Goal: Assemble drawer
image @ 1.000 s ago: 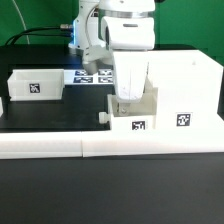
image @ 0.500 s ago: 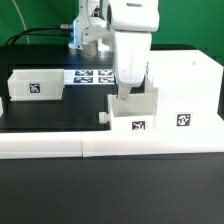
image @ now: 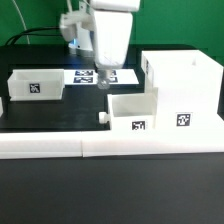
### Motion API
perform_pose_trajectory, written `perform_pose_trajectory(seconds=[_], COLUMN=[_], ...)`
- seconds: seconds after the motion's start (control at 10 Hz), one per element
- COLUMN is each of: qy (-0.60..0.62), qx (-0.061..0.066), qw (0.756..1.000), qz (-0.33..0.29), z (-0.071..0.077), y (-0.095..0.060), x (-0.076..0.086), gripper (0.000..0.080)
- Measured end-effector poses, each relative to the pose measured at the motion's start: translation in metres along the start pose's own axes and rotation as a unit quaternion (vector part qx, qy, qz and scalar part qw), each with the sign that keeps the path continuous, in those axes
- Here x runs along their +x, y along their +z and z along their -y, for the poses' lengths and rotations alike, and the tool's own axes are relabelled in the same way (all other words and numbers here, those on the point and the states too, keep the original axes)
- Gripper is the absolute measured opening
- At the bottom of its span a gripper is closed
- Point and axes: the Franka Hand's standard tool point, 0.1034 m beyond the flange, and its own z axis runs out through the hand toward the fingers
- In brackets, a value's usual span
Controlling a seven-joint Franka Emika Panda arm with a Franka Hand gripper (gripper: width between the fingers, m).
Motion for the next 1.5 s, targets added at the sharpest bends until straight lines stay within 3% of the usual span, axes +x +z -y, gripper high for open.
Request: perform_pose_trajectory(seconds=[0.3, 0.5, 0.9, 1.1, 1.5], qy=[-0.006, -0.003, 0.001, 0.009, 0.028], qx=[0.005, 0.016, 0.03, 0.034, 0.033], qw=[1.0, 0.999, 0.993, 0.992, 0.992], qz=[-0.005, -0.045, -0.111, -0.118, -0.12], z=[0.003, 0.009, 0.019, 0.015, 0.004], y=[0.004, 0.025, 0.051, 0.055, 0.05], x=[-0.003, -0.009, -0.017, -0.002, 0.021], gripper=[0.0649, 0.0649, 0.0649, 0.0649, 0.0649])
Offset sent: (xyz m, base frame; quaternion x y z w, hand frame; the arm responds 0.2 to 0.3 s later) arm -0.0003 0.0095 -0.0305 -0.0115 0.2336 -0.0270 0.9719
